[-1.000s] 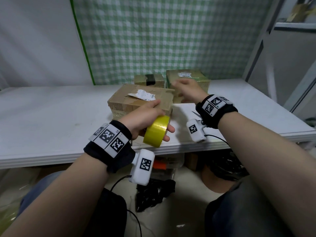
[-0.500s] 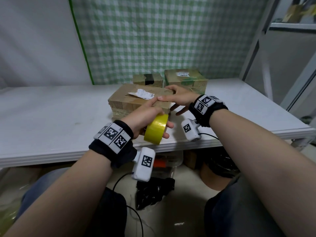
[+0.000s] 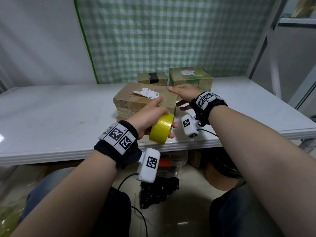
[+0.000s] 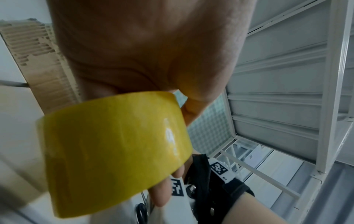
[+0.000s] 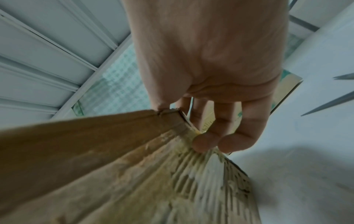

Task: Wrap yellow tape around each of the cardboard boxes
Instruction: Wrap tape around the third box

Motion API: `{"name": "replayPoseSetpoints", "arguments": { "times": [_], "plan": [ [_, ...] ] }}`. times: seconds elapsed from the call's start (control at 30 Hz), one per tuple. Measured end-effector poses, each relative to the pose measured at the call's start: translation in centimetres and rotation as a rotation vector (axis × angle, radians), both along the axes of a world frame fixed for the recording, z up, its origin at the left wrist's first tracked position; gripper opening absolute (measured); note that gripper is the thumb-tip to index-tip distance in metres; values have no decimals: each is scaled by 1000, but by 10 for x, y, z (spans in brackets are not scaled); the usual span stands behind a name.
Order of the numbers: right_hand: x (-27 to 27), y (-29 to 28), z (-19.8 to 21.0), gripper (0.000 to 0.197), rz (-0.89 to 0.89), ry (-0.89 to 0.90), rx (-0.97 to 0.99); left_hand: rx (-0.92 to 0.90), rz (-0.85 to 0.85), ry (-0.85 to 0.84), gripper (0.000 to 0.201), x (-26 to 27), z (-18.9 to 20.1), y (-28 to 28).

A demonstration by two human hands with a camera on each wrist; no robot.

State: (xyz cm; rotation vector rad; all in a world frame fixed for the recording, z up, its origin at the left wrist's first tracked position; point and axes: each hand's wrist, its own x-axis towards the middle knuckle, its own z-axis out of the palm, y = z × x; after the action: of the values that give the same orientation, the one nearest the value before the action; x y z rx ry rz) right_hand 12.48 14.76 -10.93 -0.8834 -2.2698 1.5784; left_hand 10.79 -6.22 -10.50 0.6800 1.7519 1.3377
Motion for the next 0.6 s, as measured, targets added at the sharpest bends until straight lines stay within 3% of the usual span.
{"name": "replayPoseSetpoints", "arguments": {
  "times": [0.2, 0.4, 0.6],
  "plan": [
    [-4, 1, 2, 29, 27, 46, -57, 0, 1, -6, 72, 1, 1, 0],
    [-8, 8, -1, 31, -32, 43, -297, -9, -7, 4, 72, 0, 3, -2],
    [-9, 12, -3, 40, -27, 30, -261, -22, -12, -12, 75, -1, 4, -2]
  ]
}}
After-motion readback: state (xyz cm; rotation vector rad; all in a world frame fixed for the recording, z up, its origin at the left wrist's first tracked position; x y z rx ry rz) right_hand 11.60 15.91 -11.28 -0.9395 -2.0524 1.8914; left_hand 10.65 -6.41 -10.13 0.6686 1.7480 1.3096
